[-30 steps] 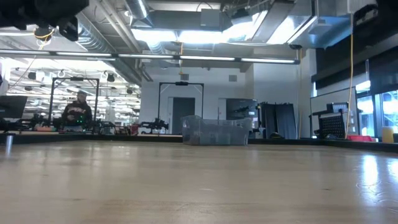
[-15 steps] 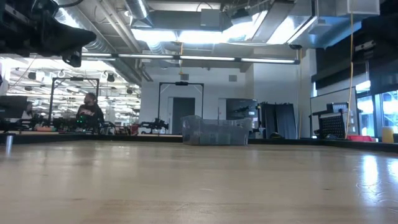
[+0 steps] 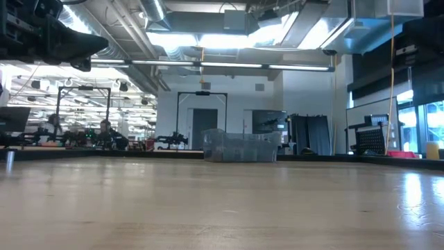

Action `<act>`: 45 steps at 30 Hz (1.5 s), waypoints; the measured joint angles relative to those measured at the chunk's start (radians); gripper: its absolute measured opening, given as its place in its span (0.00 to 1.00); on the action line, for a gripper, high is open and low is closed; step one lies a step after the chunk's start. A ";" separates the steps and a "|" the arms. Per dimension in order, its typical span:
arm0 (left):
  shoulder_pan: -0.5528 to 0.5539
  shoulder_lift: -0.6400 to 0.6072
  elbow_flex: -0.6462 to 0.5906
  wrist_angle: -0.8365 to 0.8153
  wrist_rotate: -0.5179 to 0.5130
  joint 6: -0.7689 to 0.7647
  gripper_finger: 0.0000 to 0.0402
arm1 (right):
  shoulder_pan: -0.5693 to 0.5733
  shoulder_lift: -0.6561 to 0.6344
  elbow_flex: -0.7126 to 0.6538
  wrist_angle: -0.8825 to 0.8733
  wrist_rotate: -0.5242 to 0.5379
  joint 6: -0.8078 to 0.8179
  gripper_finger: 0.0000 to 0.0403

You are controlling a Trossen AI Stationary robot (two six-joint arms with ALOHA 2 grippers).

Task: Sort & place blocks by color
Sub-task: Return to Home Position

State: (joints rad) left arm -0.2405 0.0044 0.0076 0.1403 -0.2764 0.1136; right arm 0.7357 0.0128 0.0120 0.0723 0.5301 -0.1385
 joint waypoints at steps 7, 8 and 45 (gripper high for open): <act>0.000 0.000 0.000 0.001 0.000 0.001 0.05 | 0.000 0.000 0.000 0.000 0.000 0.001 0.04; 0.000 0.000 0.000 0.001 0.000 0.001 0.05 | 0.000 0.000 0.000 0.000 0.000 0.000 0.04; 0.000 0.000 0.000 0.003 0.000 0.001 0.05 | 0.000 0.000 0.000 -0.001 0.000 -0.001 0.04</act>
State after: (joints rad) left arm -0.2405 0.0044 0.0078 0.1429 -0.2760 0.1150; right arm 0.7357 0.0131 0.0120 0.0711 0.5301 -0.1394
